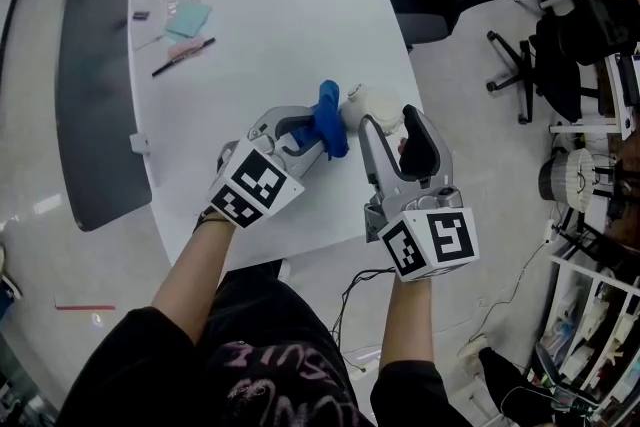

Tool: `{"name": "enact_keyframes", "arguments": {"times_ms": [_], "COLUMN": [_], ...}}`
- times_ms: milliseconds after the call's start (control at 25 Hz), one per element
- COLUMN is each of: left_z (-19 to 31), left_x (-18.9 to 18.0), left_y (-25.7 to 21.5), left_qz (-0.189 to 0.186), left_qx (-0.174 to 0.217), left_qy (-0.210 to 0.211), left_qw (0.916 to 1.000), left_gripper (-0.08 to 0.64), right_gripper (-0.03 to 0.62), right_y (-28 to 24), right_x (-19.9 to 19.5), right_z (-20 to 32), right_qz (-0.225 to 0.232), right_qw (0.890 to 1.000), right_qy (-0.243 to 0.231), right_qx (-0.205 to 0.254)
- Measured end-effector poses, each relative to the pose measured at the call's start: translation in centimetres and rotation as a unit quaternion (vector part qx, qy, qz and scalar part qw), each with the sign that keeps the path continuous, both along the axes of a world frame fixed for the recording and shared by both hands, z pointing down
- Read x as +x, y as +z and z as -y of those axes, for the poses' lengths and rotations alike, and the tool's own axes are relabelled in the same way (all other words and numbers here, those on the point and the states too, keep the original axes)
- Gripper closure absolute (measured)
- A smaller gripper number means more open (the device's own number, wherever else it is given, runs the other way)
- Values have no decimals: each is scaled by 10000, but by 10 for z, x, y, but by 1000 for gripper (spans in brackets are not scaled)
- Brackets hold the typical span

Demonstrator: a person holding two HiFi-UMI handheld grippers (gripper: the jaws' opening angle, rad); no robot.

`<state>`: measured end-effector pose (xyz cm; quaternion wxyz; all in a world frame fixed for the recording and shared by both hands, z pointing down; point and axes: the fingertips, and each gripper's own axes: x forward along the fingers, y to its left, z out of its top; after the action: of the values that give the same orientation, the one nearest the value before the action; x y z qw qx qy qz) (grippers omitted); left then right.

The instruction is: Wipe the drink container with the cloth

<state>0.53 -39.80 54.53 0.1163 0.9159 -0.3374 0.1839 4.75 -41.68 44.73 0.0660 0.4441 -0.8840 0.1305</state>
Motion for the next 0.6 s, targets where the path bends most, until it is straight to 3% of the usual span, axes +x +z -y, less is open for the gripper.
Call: {"name": "enact_keyframes", "arguments": {"times_ms": [280,600], "left_z": [0,3], "left_x": [3,8], "left_y": [-57,-52], "left_qz": [-193,-264], "left_qx": [569,500], "left_qy": [78,81], "left_qw": [9982,9984], "left_gripper": [469,469], "right_gripper": [330,330], "right_y": [0,-2], "right_x": [0,0], "right_z": [0,0], "right_qz": [53,95], "right_qw": [10000,9999], "right_qy": [-5,4], "right_qx": [-22,-45]}}
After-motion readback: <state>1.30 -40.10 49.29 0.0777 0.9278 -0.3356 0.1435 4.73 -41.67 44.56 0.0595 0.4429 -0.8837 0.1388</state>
